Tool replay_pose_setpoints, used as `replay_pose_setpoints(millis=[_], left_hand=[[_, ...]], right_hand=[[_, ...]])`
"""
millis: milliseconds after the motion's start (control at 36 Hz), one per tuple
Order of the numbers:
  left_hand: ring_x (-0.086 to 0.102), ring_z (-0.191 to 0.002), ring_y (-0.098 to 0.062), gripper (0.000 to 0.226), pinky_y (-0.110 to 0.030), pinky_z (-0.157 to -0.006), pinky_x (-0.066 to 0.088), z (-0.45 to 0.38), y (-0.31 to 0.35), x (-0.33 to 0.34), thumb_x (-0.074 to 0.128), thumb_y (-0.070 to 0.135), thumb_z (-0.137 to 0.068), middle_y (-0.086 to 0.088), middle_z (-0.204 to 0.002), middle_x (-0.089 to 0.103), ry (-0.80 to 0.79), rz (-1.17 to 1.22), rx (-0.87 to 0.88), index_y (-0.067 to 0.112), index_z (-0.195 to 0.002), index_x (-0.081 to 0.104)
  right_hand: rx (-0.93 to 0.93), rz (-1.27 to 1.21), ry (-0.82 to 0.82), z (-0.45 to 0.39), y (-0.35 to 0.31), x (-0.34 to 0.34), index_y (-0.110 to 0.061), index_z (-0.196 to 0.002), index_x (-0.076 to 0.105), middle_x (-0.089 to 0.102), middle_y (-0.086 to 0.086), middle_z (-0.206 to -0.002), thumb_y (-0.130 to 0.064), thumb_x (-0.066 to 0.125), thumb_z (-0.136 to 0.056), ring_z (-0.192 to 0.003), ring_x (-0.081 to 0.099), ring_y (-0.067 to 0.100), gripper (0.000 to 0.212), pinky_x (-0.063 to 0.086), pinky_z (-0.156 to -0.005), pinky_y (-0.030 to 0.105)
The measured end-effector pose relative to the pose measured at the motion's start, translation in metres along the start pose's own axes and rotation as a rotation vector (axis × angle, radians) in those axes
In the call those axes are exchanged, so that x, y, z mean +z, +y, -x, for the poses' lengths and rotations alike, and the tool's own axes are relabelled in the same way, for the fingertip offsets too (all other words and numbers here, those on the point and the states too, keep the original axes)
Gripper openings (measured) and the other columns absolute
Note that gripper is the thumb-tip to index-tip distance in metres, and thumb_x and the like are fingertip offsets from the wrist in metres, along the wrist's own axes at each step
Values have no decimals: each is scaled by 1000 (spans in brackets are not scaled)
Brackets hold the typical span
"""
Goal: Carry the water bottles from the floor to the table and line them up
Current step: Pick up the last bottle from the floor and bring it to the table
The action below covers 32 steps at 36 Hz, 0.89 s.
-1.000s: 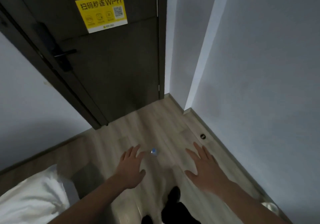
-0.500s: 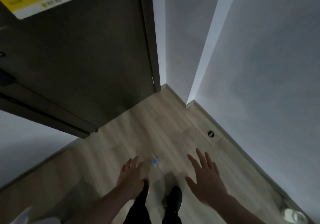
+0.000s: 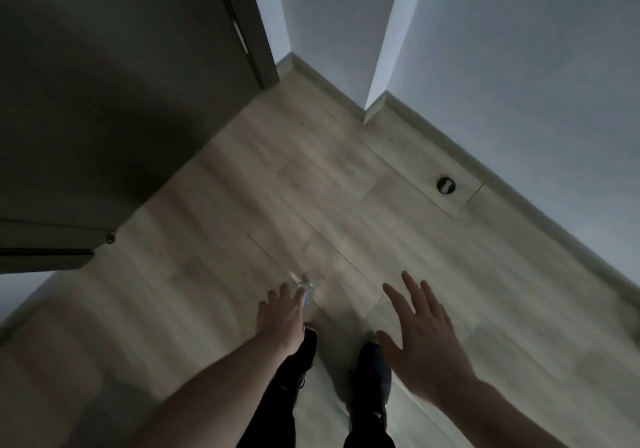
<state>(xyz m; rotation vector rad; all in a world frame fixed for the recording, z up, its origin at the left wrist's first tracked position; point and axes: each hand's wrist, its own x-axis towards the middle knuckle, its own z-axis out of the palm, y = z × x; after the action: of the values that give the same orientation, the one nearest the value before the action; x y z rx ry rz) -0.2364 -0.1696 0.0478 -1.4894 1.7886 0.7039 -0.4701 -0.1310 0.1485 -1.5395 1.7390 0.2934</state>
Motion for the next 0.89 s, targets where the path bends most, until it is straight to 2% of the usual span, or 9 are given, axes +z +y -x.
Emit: replay_pose_setpoints(millis=[111,194,306,444,528,667,750,889], left_hand=[[48,-121,-28,67,-38,-95,44,-53,5,43,62,37,-93,-9,-138,40,-59,-36,8,29,-148,24],[52,-118,-28,68,-38,-94,43,-76,2,71,57,34,-97,-11,-138,43,-76,-63,29,28,-154,19],[60,-111,-26,63,-36,-89,46,-94,-1,94,54,24,-100,-10,-133,50,-28,-78,59,27,-153,21],[67,-105,-26,61,-35,-85,52,-101,-8,89,54,14,-96,-7,-131,52,21,-71,80,27,-149,27],[67,-104,-27,51,-37,-83,51,-84,-13,67,53,23,-98,-5,-127,54,55,-14,95,27,-144,31],[68,-84,-24,23,-32,-62,42,-16,-16,-1,51,38,-97,3,-107,58,169,67,186,30,-117,43],[66,-74,-21,23,-29,-57,40,46,-23,-54,55,40,-95,7,-102,59,205,99,265,30,-113,45],[63,-73,-15,26,-26,-58,41,158,-25,-161,62,42,-90,11,-95,59,260,151,397,32,-106,44]], right_hand=[[30,-37,-14,-41,10,46,-39,-157,1,-26,-12,-162,-50,42,-100,-151,-23,20,71,-2,-122,41],[39,-56,-10,-61,15,72,-38,-157,0,-25,-11,-162,-49,43,-100,-150,-23,21,72,-3,-121,40],[56,-99,5,-77,20,95,-39,-156,0,-24,-13,-162,-48,46,-99,-150,-24,19,73,-3,-119,40],[96,-150,13,-76,20,101,-40,-155,4,-21,-13,-163,-46,47,-99,-150,-22,19,72,1,-123,43],[116,-160,7,-58,10,91,-38,-156,5,-21,-11,-164,-45,47,-99,-151,-21,21,71,0,-123,44],[151,-184,26,-7,-20,44,-38,-157,6,-19,-8,-165,-44,45,-99,-151,-21,21,70,3,-124,43],[179,-208,45,39,-43,2,-36,-157,8,-17,-6,-166,-43,47,-98,-152,-18,24,72,5,-124,44],[227,-254,98,125,-79,-75,-36,-157,10,-14,-5,-166,-39,51,-96,-153,-15,24,74,5,-123,44]])
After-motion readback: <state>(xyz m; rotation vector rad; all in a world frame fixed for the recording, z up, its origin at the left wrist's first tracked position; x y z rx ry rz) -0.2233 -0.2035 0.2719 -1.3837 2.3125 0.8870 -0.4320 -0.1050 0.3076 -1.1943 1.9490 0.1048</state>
